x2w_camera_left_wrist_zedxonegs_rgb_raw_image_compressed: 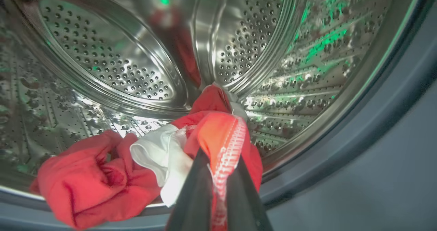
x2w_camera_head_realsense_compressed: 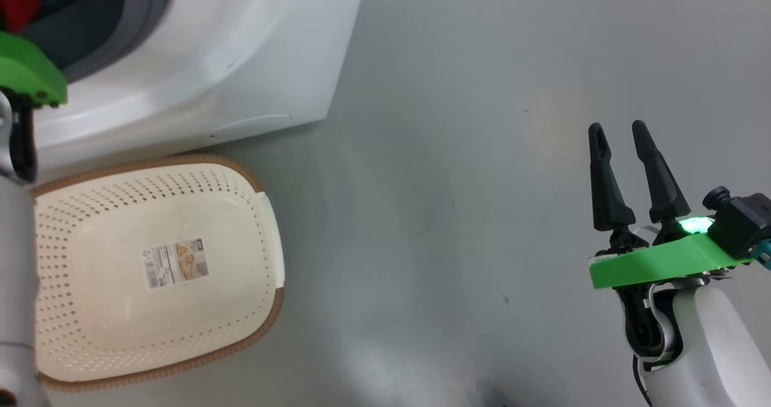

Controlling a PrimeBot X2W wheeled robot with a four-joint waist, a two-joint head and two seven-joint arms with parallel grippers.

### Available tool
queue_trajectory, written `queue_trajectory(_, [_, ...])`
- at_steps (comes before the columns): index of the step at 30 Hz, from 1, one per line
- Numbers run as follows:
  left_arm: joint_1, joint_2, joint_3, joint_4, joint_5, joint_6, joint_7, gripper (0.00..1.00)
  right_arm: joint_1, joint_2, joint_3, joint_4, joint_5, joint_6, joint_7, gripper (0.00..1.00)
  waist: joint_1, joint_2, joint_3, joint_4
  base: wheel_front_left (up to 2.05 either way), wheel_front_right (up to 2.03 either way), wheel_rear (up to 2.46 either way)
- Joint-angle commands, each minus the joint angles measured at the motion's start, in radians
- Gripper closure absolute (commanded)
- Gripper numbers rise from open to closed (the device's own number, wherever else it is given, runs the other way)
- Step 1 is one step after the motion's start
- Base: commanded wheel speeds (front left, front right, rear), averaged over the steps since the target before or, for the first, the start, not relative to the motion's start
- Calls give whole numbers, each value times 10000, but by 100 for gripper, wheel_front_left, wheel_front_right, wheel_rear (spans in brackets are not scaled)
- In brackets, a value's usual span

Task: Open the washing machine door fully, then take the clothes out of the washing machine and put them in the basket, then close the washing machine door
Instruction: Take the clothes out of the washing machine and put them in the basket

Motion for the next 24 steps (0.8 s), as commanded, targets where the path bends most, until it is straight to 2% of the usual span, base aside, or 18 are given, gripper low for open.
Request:
queue_trajectory(1, [326, 376, 269, -520, -116, 117, -57, 100, 190, -82, 116, -192, -101, 65, -63, 0, 0, 0, -204, 120, 0, 0, 0])
queue_trajectory(9, [2167, -144, 1245, -3009, -107, 333, -58, 100, 459, -82, -1, -194, -313, 65, -63, 0, 0, 0, -671, 365, 0, 0, 0])
queue_trajectory(16, [3459, -664, 1688, -5109, 499, 393, -58, 100, 600, -82, -56, -215, -419, 65, -63, 0, 0, 0, -828, 578, 0, 0, 0])
queue_trajectory(17, [3766, -842, 1818, -5688, 604, 383, -58, 100, 619, -82, -77, -233, -446, 65, -63, 0, 0, 0, -843, 634, 0, 0, 0])
queue_trajectory(24, [4752, -1393, 2155, -7508, 887, 240, -58, 100, 656, -82, -118, -265, -518, 65, -63, 0, 0, 0, -869, 760, 0, 0, 0])
